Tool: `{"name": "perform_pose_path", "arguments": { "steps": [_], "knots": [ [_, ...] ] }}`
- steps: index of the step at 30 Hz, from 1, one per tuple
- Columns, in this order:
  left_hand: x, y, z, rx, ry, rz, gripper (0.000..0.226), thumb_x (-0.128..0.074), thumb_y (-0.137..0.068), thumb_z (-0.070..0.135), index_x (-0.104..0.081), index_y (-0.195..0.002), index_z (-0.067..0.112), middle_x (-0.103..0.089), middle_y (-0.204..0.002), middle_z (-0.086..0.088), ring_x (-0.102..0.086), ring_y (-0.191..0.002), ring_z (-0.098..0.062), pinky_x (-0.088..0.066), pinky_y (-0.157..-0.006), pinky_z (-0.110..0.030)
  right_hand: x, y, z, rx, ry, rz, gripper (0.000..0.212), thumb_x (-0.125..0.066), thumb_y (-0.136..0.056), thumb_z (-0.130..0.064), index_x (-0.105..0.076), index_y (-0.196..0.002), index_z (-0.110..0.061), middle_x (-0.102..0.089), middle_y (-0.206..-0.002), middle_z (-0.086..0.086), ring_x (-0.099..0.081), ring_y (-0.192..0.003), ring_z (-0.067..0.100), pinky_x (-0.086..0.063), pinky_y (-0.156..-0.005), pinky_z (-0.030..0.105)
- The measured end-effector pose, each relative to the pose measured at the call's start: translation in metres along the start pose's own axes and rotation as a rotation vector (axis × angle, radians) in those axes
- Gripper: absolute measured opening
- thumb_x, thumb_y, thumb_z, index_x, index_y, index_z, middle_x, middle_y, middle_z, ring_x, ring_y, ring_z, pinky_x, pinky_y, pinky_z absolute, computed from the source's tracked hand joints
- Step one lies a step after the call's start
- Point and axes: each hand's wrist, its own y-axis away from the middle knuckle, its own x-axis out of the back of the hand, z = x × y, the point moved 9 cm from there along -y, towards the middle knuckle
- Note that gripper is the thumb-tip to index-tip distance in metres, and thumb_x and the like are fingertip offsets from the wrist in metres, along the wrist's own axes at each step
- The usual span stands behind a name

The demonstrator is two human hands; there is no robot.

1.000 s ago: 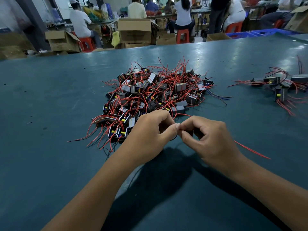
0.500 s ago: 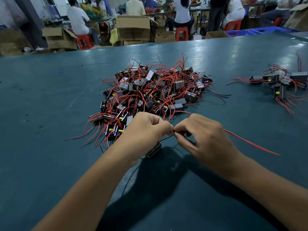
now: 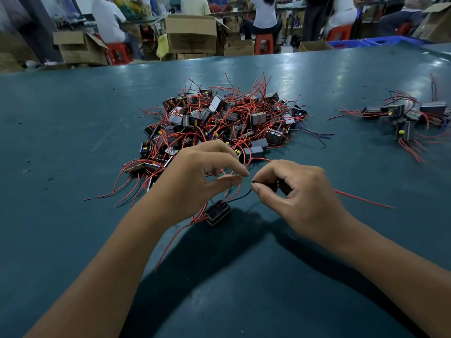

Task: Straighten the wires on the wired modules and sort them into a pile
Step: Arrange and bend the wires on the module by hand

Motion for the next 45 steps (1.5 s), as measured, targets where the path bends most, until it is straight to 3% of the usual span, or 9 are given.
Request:
{"name": "perform_pose_path", "arguments": {
  "steps": [3, 8, 16, 20, 26, 30, 35, 41, 45],
  "knots": [
    [-0.002, 0.0, 0.006, -0.087, -0.097, 0.011, 0.012, -0.079, -0.083, 0.016, -0.08, -0.095, 0.014, -0.064, -0.095, 0.004, -0.058, -0.087, -0.009, -0.045, -0.077, -0.023, -0.001, 0.0, 0.0, 0.01, -0.018, -0.012, 0.008, -0.073, -0.086, -0.006, -0.067, -0.083, -0.011, -0.059, -0.071, -0.011, -0.054, -0.067, 0.003, -0.036, -0.066, 0.007],
    [0.001, 0.001, 0.016, -0.175, -0.12, 0.051, 0.011, -0.078, -0.086, 0.022, -0.08, -0.096, 0.018, -0.064, -0.095, 0.004, -0.059, -0.087, -0.017, -0.048, -0.075, -0.031, 0.0, 0.001, -0.001, 0.015, -0.011, -0.023, 0.008, -0.071, -0.085, -0.005, -0.069, -0.085, -0.012, -0.061, -0.073, -0.01, -0.055, -0.068, 0.003, -0.037, -0.065, 0.007],
    [-0.003, 0.0, 0.019, -0.233, -0.163, 0.042, 0.009, -0.074, -0.088, 0.025, -0.078, -0.089, 0.017, -0.064, -0.091, 0.007, -0.057, -0.084, -0.017, -0.048, -0.073, -0.032, 0.0, 0.002, -0.009, 0.076, 0.031, -0.017, 0.003, -0.07, -0.084, -0.007, -0.07, -0.084, -0.01, -0.062, -0.074, -0.008, -0.055, -0.068, 0.006, -0.042, -0.066, 0.012],
    [-0.011, -0.002, 0.01, -0.155, -0.089, -0.01, 0.012, -0.075, -0.086, 0.025, -0.075, -0.089, 0.014, -0.065, -0.092, 0.003, -0.058, -0.084, -0.02, -0.048, -0.073, -0.036, -0.003, 0.003, -0.012, 0.115, 0.103, -0.026, 0.005, -0.074, -0.084, -0.006, -0.069, -0.084, -0.009, -0.062, -0.074, -0.005, -0.053, -0.067, 0.006, -0.044, -0.066, 0.018],
    [-0.016, -0.001, 0.003, -0.086, -0.003, -0.124, 0.006, -0.07, -0.091, 0.025, -0.068, -0.093, 0.019, -0.058, -0.091, 0.01, -0.051, -0.081, -0.008, -0.039, -0.073, -0.016, -0.001, 0.003, -0.011, 0.097, 0.05, -0.018, 0.007, -0.075, -0.084, -0.005, -0.069, -0.084, -0.009, -0.062, -0.074, -0.007, -0.053, -0.068, 0.006, -0.043, -0.066, 0.015],
    [-0.02, 0.001, 0.005, -0.055, -0.01, -0.141, 0.008, -0.066, -0.096, 0.02, -0.061, -0.092, 0.024, -0.052, -0.088, 0.015, -0.05, -0.079, -0.006, -0.033, -0.07, -0.009, 0.0, 0.003, -0.014, 0.129, 0.109, -0.009, 0.005, -0.074, -0.085, -0.006, -0.069, -0.084, -0.008, -0.062, -0.073, -0.004, -0.054, -0.068, 0.009, -0.046, -0.065, 0.025],
    [-0.021, 0.003, -0.001, 0.051, 0.049, -0.154, 0.007, -0.064, -0.098, 0.022, -0.063, -0.092, 0.019, -0.053, -0.083, 0.015, -0.05, -0.071, 0.001, -0.035, -0.063, -0.007, 0.001, 0.005, -0.017, 0.135, 0.159, 0.028, 0.006, -0.074, -0.084, -0.007, -0.072, -0.087, -0.011, -0.062, -0.074, -0.006, -0.055, -0.069, 0.01, -0.047, -0.066, 0.028],
    [-0.022, 0.005, -0.005, 0.163, 0.192, -0.168, 0.011, -0.067, -0.096, 0.015, -0.064, -0.086, 0.016, -0.057, -0.065, 0.028, -0.05, -0.055, 0.009, -0.035, -0.054, -0.003, -0.001, 0.006, -0.017, 0.131, 0.157, 0.021, 0.001, -0.071, -0.084, -0.009, -0.07, -0.085, -0.009, -0.063, -0.074, -0.004, -0.055, -0.069, 0.012, -0.046, -0.066, 0.028],
    [-0.024, 0.01, -0.016, 0.339, 0.37, -0.117, 0.016, -0.07, -0.094, 0.022, -0.071, -0.079, 0.018, -0.052, -0.059, 0.009, -0.039, -0.05, -0.005, -0.032, -0.048, -0.015, 0.0, 0.007, -0.019, 0.143, 0.208, 0.021, 0.004, -0.069, -0.087, -0.011, -0.068, -0.085, -0.007, -0.063, -0.075, -0.001, -0.056, -0.069, 0.015, -0.045, -0.065, 0.03]
  ]
}}
